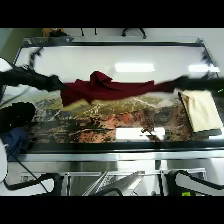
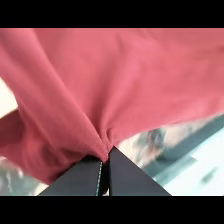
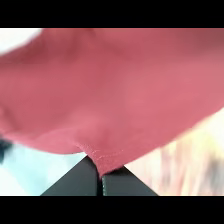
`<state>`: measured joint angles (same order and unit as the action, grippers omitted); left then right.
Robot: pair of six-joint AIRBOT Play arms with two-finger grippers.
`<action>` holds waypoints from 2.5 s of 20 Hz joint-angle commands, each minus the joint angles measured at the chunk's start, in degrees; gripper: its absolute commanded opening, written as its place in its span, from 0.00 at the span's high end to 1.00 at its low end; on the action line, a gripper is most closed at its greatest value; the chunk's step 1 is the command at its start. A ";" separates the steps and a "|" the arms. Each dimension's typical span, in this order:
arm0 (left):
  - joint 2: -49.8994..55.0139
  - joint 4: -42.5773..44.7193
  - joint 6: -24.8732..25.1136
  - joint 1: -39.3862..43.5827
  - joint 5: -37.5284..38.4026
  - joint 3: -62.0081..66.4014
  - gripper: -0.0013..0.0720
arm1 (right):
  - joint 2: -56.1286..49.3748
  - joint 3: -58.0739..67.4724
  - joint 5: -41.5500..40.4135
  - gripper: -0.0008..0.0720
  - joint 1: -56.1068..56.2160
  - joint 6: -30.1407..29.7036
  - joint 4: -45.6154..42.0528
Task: Fold the shirts.
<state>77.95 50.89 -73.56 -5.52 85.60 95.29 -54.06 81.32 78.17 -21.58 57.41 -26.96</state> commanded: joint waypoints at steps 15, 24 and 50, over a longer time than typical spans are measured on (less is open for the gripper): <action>-22.67 -0.52 8.17 -6.25 -14.01 7.76 0.96 | 1.49 24.22 0.76 0.96 -4.48 1.92 7.04; 25.35 5.35 10.47 7.37 -15.13 12.83 0.96 | -29.38 7.96 -14.49 0.96 9.79 -2.56 -10.82; 24.50 5.09 5.42 -19.61 -0.35 -5.60 0.07 | -4.52 -47.34 -13.20 0.53 3.85 5.62 -19.56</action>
<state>102.54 55.77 -68.82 -24.34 86.76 92.82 -59.61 40.34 69.84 -20.80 63.44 -47.68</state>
